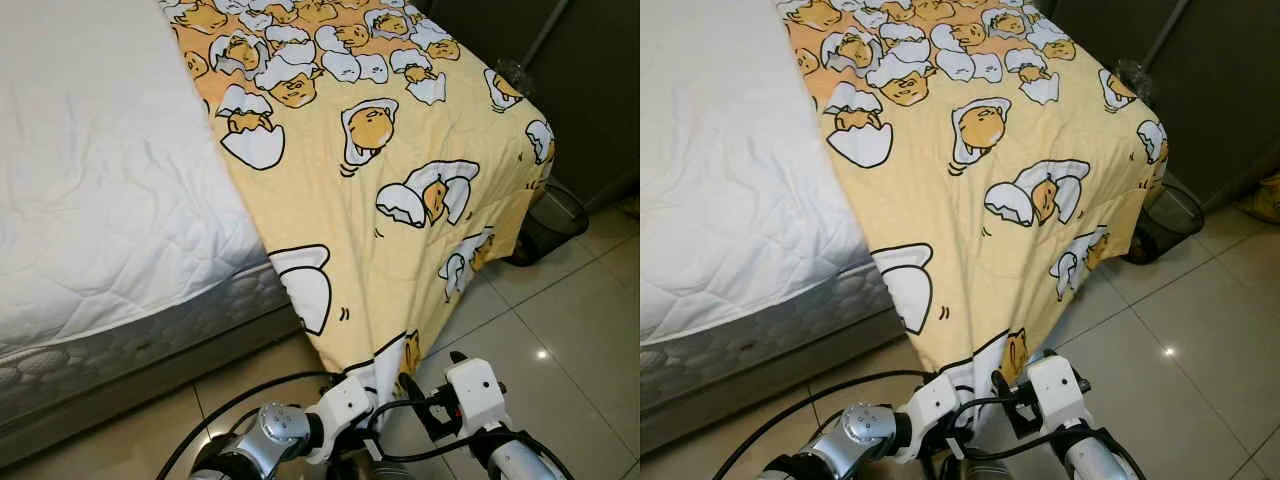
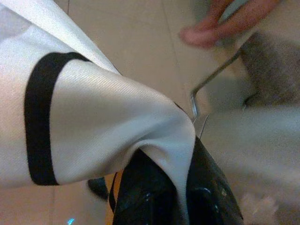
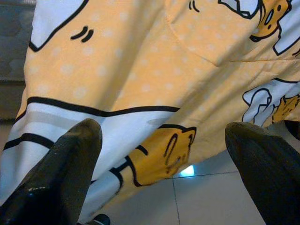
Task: Clean up the room
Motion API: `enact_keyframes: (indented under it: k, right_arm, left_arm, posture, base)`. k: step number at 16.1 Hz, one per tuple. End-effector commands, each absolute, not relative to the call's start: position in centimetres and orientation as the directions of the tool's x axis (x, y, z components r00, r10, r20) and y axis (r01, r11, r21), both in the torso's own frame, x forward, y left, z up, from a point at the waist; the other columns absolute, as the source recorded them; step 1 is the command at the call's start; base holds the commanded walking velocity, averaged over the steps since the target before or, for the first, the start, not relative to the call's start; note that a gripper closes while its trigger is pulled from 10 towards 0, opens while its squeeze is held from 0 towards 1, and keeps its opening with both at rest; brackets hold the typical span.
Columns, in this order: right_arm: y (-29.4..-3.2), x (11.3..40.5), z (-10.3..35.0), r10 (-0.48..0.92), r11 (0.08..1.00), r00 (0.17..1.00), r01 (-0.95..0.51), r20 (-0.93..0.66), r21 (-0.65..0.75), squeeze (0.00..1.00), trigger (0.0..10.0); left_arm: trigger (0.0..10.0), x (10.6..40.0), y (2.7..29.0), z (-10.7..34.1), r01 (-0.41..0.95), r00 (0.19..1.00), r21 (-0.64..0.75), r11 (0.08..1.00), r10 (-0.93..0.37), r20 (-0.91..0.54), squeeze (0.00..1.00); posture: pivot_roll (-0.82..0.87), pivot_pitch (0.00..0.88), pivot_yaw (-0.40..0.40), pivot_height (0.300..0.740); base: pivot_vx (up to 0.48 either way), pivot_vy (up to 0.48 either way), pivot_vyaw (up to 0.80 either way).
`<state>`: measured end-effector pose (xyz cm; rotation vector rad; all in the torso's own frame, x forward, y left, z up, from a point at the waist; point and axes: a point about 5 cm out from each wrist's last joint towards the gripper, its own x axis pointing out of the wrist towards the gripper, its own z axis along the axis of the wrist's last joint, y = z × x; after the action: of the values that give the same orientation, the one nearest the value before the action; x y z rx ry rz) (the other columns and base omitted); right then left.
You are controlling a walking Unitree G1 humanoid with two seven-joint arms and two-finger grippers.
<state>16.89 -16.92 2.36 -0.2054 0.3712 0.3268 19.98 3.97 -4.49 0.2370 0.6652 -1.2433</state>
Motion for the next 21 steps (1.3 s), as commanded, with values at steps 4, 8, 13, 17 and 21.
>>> enact_keyframes:
  k: [4,8,13,17,21]
  right_arm:
    - [-17.5,16.3,2.0,0.268,0.923,0.869,-0.356,-0.415,-0.148,0.00,10.0]
    - [-17.7,16.7,2.1,0.264,0.923,0.875,-0.352,-0.406,-0.157,0.00,10.0]
    - [-18.0,18.4,2.3,0.237,0.935,0.898,-0.315,-0.371,-0.164,0.00,10.0]
    - [-17.3,21.5,3.9,0.212,0.951,0.942,-0.260,-0.258,-0.165,0.00,10.0]
    - [-17.1,25.2,7.9,0.096,0.987,0.995,-0.098,-0.023,-0.125,0.00,10.0]
  left_arm:
    - [10.0,18.0,3.1,-5.0,0.894,0.061,-0.344,0.286,-0.841,-0.538,0.00]
    - [10.0,19.1,2.5,-4.4,0.900,0.164,-0.268,0.345,-0.835,-0.526,1.00]
    - [10.0,22.6,6.8,-2.9,0.887,0.337,-0.110,0.449,-0.790,-0.512,1.00]
    - [10.0,26.6,11.6,-1.0,0.705,0.638,0.052,0.707,-0.600,-0.483,1.00]
    - [10.0,30.1,16.6,1.8,0.272,0.917,0.157,0.949,-0.206,-0.342,1.00]
  posture:
    - [-0.14,0.151,-0.121,0.732]
    - [-0.14,0.140,-0.120,0.732]
    - [-0.11,0.098,-0.101,0.732]
    - [-0.07,0.041,-0.071,0.732]
    - [-0.02,0.000,-0.018,0.732]
  base:
    - [0.000,0.000,0.00]
    - [0.000,0.000,0.00]
    - [0.000,0.000,0.00]
    - [0.000,0.000,0.00]
    - [0.000,0.000,0.00]
